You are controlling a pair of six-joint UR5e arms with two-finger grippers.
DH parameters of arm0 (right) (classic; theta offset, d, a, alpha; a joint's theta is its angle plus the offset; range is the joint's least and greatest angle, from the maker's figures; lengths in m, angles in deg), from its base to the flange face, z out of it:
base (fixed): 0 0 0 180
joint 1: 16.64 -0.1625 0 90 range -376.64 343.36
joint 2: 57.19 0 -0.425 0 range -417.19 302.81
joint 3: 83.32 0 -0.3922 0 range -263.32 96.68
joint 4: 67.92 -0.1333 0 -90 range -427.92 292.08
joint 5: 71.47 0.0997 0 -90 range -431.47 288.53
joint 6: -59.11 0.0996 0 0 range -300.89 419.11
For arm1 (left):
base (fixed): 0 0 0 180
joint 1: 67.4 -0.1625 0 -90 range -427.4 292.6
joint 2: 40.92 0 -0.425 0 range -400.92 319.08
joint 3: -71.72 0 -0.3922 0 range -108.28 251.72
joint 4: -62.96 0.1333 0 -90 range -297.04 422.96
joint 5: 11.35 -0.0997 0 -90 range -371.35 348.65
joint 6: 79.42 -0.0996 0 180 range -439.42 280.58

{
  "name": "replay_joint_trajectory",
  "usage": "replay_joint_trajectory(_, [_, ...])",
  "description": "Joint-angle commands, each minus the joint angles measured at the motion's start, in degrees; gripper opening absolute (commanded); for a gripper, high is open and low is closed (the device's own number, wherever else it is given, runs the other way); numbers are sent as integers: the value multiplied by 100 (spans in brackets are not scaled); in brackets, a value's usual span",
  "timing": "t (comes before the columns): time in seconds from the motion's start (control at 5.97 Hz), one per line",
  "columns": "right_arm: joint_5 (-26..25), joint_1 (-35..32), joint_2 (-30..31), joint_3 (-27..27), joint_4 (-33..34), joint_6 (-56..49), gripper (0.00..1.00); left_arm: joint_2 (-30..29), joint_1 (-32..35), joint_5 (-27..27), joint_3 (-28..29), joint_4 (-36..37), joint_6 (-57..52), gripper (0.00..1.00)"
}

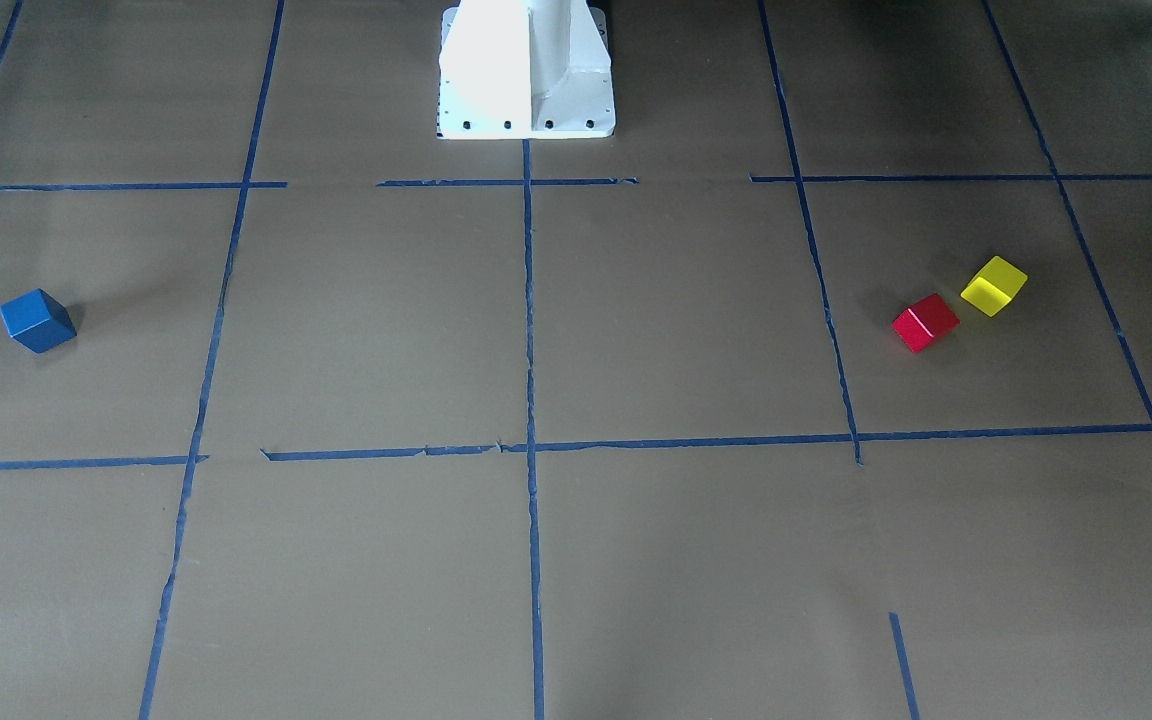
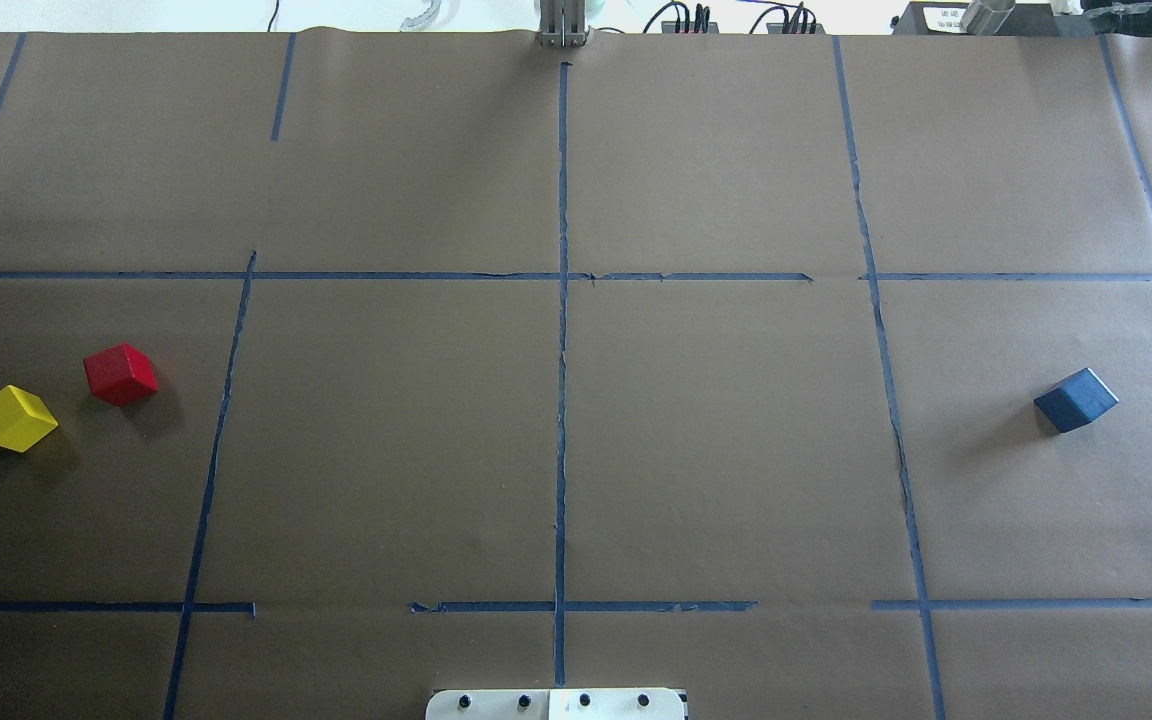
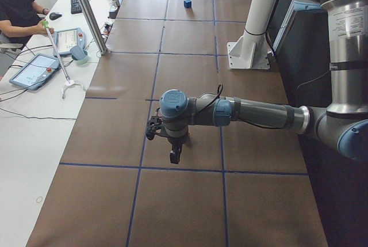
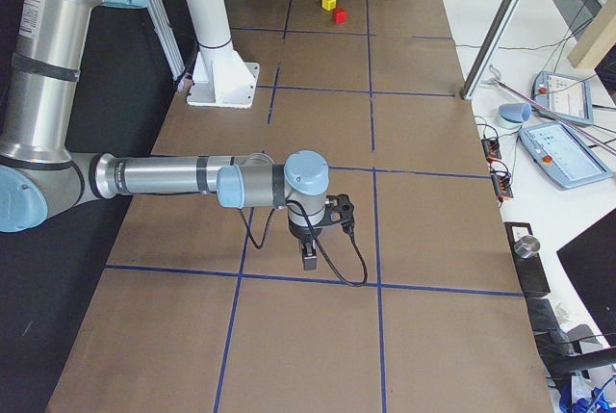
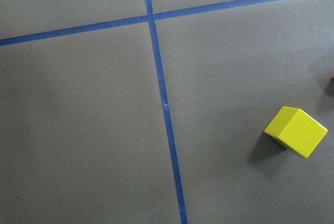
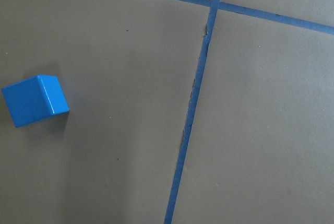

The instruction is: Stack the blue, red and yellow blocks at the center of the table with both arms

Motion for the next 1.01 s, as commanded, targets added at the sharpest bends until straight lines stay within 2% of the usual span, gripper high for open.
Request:
replay_joint_trajectory(0.0, [54, 0, 35, 2, -166, -44, 100, -103, -109, -35, 98, -17, 166, 100])
replay_joint_trajectory(0.17, [62, 9, 53, 2, -289, -44, 100, -43, -110, -44, 160, -8, 176, 100])
replay_joint_trajectory(0.5, [412, 53, 53, 90, -413, -53, 100, -25, -119, 43, 135, -52, 194, 100])
replay_joint_trajectory(0.67, [405, 384, 53, 90, -788, -36, 100, -77, -197, 226, 160, -61, 203, 100])
replay_joint_trajectory(0.84, [414, 422, 53, 90, -1166, -9, 100, -86, -198, 211, 187, -61, 194, 100])
